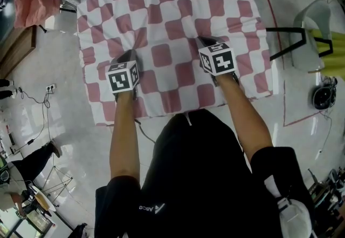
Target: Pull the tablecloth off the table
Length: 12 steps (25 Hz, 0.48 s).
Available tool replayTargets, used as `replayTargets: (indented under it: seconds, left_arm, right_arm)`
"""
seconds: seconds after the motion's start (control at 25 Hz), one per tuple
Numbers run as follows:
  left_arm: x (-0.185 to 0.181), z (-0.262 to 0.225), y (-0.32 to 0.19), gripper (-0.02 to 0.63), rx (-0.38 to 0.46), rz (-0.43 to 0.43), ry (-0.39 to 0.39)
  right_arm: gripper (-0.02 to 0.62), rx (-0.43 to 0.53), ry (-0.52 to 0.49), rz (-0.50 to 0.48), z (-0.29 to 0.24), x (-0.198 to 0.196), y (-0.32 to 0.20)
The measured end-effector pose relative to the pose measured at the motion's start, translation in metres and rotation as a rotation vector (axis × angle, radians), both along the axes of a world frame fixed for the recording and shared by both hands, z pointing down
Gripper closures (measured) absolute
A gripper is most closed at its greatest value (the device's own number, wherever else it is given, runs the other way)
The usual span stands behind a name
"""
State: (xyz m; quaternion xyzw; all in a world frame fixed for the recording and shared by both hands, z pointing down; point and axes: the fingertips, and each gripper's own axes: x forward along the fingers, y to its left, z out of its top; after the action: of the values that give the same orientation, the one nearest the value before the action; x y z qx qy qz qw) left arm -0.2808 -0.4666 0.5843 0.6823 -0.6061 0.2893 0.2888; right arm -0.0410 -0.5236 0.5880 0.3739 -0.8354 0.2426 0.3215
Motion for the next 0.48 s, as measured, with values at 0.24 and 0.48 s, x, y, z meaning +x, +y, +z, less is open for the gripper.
replayTargets:
  seconds: [0.24, 0.48]
  left_arm:
    - [0.0, -0.022, 0.007, 0.595, 0.094, -0.026, 0.099]
    - [0.0, -0.052, 0.024, 0.595, 0.249, -0.061, 0.251]
  right_arm:
    - [0.592, 0.01, -0.157, 0.031, -0.024, -0.006, 0.011]
    - [0.592, 0.044, -0.321, 0.059, -0.053, -0.005, 0.026]
